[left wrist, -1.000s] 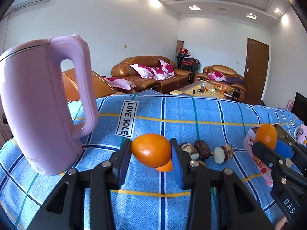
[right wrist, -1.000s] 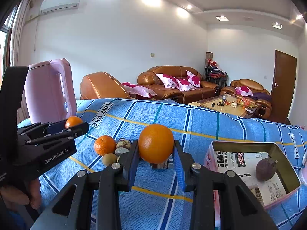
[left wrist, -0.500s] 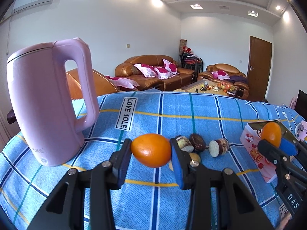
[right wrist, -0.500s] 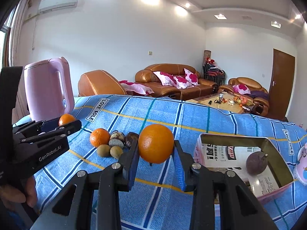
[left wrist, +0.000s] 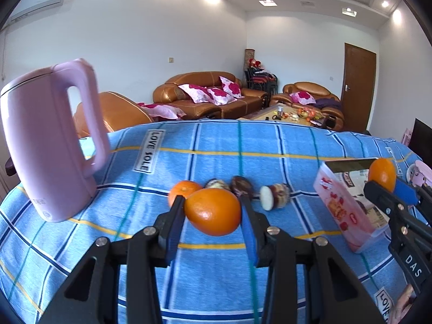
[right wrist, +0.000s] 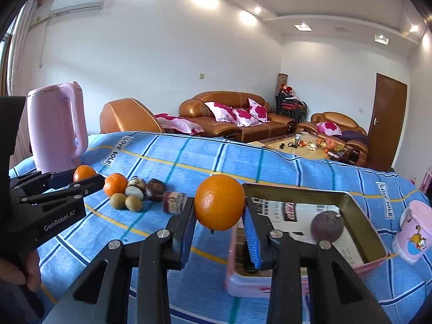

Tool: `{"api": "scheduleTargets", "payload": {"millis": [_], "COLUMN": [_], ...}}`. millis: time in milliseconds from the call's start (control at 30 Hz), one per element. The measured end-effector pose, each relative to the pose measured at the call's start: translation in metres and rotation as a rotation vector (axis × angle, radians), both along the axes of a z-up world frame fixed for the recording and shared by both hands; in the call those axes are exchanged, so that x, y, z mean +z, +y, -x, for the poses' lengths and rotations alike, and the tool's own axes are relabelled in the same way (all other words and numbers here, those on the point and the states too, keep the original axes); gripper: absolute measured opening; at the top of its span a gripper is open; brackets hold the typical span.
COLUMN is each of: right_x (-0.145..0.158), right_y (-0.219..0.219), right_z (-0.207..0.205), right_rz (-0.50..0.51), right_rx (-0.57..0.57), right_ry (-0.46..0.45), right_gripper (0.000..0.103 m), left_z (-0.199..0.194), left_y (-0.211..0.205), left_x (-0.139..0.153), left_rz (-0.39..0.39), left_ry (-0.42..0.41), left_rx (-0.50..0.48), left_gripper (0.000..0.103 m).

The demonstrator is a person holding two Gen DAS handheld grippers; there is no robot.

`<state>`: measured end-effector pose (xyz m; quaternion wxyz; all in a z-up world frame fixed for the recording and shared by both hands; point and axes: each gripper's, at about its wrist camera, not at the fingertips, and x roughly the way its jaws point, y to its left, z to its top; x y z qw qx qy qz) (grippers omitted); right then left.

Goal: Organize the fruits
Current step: 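Carry both held oranges over the pink tin box with both tools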

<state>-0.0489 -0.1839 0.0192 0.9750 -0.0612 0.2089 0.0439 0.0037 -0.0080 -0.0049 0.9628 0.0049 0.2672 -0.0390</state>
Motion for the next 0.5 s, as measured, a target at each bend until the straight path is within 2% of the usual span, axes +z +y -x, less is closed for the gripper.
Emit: {"api": "scheduleTargets", "payload": {"millis": [200,500], "right_x": [0.003,0.010], "right_y": [-0.020,-0.065], "right_z": [0.002,0.001], "right_rz": [0.014,0.010], "right_rx": [-0.031,-0.116], "right_ry": [-0.015,-0.037], "right_gripper": [0.036,0.036], "left_z": [0.000,-0.002], "left_y": [-0.021,-0.050], "left_x": [0.002,0.004], "left_rz": [0.028,0.026], "left_ry": [0.016,0.026], "left_rx": [-0.046,-0.093], "left_gripper": [0.041,0.041]}}
